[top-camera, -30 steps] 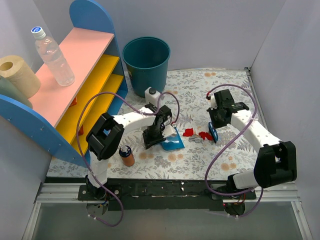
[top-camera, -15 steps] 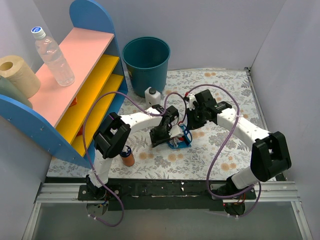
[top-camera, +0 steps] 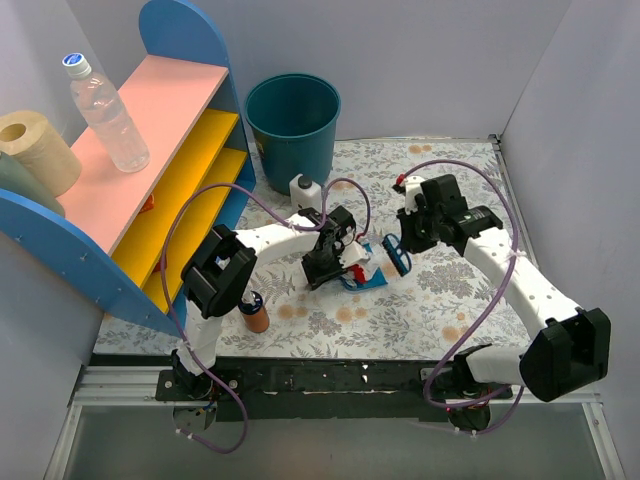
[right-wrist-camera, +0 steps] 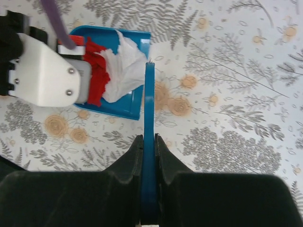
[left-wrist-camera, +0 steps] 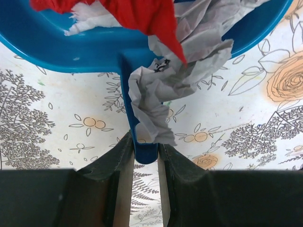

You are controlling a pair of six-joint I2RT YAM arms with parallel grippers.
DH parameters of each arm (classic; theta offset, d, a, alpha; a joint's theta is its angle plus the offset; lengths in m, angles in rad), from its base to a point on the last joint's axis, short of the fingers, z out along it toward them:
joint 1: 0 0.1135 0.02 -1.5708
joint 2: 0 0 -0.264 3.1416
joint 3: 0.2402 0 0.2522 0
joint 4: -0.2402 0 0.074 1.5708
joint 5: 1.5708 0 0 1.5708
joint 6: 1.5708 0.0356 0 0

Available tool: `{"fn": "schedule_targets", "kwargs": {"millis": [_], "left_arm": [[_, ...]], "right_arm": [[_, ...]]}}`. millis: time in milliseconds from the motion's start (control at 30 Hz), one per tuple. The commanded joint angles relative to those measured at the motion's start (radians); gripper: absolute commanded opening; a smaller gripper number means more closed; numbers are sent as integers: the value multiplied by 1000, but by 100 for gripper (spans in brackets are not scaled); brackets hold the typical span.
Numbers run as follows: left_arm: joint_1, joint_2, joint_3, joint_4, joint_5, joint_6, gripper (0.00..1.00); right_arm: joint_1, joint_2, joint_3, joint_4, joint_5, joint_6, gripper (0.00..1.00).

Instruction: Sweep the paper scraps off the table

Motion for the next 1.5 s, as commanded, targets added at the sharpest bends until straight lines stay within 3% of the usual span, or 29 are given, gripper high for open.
{"fn": "schedule_targets", "kwargs": {"millis": [0,367,733,1067,1467], "left_arm": [[8,-70,21,57,31,-10,0],[11,-76,111,53,57,-24,0],[9,-79,215,-10,72,-37,0],[18,-105,364,-44,60,-36,0],[69,-119,602,-7,-84,-17,0]], "right_arm": [[-91,-11,9,-17,60,-48,1],[-276,1,-107,43,84,-20,1],[-325,-49,-262,64,72,3,1],[-344,-48,-267,69,55,-2,1],[-367,-39,-262,75,49,8,1]]}}
